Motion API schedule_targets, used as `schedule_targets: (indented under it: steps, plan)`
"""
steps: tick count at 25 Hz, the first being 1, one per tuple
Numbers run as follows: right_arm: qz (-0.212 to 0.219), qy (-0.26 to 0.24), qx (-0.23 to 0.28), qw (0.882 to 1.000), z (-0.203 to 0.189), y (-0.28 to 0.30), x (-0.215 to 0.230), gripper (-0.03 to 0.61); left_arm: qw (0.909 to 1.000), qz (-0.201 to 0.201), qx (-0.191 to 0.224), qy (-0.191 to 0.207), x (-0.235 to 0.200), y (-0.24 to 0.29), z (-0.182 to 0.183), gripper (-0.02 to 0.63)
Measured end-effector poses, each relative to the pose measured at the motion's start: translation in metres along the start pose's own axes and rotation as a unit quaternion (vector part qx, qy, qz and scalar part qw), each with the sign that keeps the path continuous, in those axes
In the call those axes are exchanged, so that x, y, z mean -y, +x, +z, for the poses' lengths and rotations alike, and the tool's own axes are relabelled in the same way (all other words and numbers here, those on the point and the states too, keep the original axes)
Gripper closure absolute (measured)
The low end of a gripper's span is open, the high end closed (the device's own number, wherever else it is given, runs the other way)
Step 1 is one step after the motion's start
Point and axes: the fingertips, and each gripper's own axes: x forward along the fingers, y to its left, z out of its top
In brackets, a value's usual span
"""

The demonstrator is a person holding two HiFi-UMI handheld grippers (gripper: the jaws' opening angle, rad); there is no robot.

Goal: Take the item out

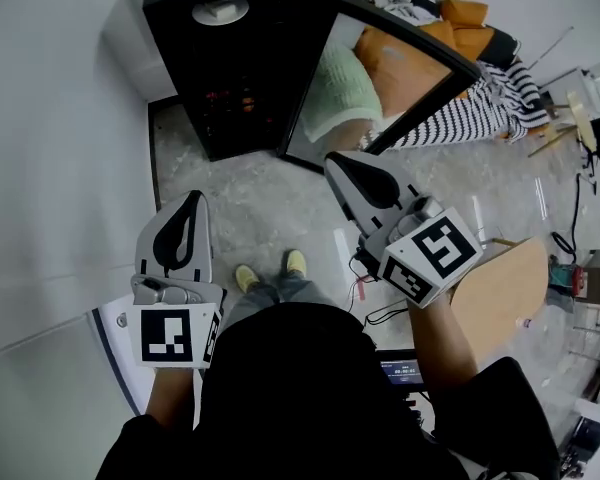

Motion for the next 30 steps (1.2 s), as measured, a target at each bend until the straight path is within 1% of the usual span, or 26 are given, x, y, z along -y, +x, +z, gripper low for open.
schedule_targets:
  steps: [11, 15, 17, 21, 24, 27, 30]
  plan:
    - [0.017, -0.018, -0.009, 1.0, 0.001, 0.041, -0.047, 0.572, 0.9998, 0.018, 0.005, -0.008, -0.051, -0.026, -0.008, 0.606]
    - [0.019, -0.02, -0.013, 1.0, 0.002, 0.048, -0.058, 0.572, 0.9999, 0.01, 0.009, -0.009, -0.059, -0.03, -0.01, 0.606]
    - [0.017, -0.026, -0.015, 0.999, 0.003, 0.05, -0.061, 0.572, 0.9999, 0.007, 0.013, -0.009, -0.062, -0.03, -0.01, 0.606]
    - [0.014, -0.025, -0.018, 0.999, 0.005, 0.052, -0.063, 0.572, 0.9995, 0.009, 0.016, -0.025, -0.066, -0.033, -0.007, 0.606]
    - [0.014, -0.027, -0.017, 0.999, 0.009, 0.054, -0.063, 0.572, 0.9995, 0.009, 0.024, -0.018, -0.069, -0.035, -0.003, 0.606]
    - [0.018, -0.026, -0.016, 0.999, 0.008, 0.06, -0.064, 0.572, 0.999, 0.012, 0.02, -0.039, -0.068, -0.034, -0.003, 0.606]
    - [0.023, -0.024, -0.016, 0.999, 0.003, 0.067, -0.063, 0.572, 0.9993, 0.01, 0.016, -0.033, -0.07, -0.029, -0.006, 0.606]
